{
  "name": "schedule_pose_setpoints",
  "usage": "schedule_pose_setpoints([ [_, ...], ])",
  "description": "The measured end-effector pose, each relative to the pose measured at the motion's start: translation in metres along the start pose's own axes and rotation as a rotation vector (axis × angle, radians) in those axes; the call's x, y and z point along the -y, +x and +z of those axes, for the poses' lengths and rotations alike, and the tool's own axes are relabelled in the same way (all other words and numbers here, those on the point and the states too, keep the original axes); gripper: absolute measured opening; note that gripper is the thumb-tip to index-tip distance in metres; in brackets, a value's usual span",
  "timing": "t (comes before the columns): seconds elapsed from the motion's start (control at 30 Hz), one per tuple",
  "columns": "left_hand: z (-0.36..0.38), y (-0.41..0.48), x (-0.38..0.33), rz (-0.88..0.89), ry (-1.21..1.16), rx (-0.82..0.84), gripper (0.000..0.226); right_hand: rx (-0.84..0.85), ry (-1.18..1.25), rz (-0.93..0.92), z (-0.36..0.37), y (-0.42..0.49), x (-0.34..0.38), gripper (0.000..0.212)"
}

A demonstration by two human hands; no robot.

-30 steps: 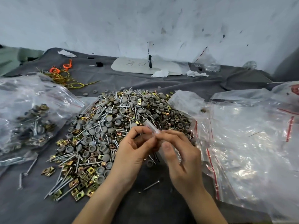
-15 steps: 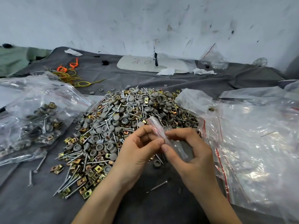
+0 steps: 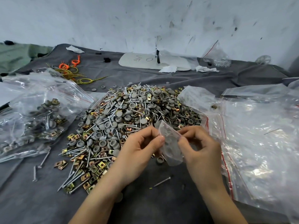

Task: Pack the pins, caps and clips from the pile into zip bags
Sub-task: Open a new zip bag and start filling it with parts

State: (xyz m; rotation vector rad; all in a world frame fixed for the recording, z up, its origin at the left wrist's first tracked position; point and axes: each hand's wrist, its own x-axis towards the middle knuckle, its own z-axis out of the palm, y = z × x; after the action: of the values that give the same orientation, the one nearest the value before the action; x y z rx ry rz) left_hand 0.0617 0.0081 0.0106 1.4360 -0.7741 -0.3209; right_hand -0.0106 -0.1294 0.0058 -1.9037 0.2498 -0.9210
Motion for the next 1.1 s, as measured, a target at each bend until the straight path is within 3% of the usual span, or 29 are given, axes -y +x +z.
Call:
schedule_pose_setpoints([
  [0.07,0.0,0.0,-0.001,0.077,0.194,-0.036,0.02,0.067,-0.063,-0.007,-0.003,0.001,0.003,0.031],
  [0.1,0.0,0.0,-0.003,0.131,0.311,-0.043,0.02,0.141,-0.111,-0.05,-0.004,0.0,0.008,0.047],
  [0.17,-0.001,0.001,-0.009,0.217,0.473,-0.035,0.02,0.245,-0.204,-0.23,-0.005,0.0,0.016,0.076],
  [0.2,-0.001,0.001,-0.012,0.244,0.516,-0.028,0.022,0.268,-0.25,-0.333,-0.005,0.001,0.02,0.076],
  [0.27,-0.002,0.001,-0.017,0.272,0.556,0.002,0.019,0.223,-0.321,-0.458,-0.004,0.002,0.025,0.053],
  [0.37,-0.004,-0.002,-0.025,0.233,0.521,0.092,0.013,0.078,-0.323,-0.418,-0.008,0.006,0.032,0.016],
  [0.53,-0.01,-0.007,-0.044,0.274,0.438,0.214,0.016,-0.04,-0.206,-0.231,-0.022,0.009,0.035,0.016],
  [0.6,-0.014,-0.007,-0.047,0.288,0.445,0.205,0.024,-0.092,-0.106,-0.149,-0.027,0.01,0.038,0.021],
  [0.7,-0.018,-0.009,-0.049,0.287,0.343,0.2,0.017,-0.098,0.012,-0.083,-0.03,0.011,0.044,0.01],
  [0.73,-0.02,-0.009,-0.049,0.287,0.3,0.186,0.015,-0.045,0.085,-0.068,-0.029,0.011,0.045,0.003],
  [0.87,-0.04,-0.007,-0.051,0.289,0.057,-0.026,0.014,0.16,0.393,0.167,-0.025,0.011,0.035,0.023],
  [0.93,-0.056,-0.005,-0.048,0.289,-0.142,-0.151,0.026,0.399,0.085,0.168,-0.022,0.009,0.023,0.015],
  [1.03,-0.072,-0.005,-0.042,0.235,-0.351,-0.208,0.02,0.901,-0.474,-0.059,-0.009,0.0,0.008,0.014],
  [1.1,-0.077,-0.004,-0.037,0.182,-0.407,-0.228,0.021,0.99,-0.601,-0.125,-0.001,-0.004,0.003,0.019],
])
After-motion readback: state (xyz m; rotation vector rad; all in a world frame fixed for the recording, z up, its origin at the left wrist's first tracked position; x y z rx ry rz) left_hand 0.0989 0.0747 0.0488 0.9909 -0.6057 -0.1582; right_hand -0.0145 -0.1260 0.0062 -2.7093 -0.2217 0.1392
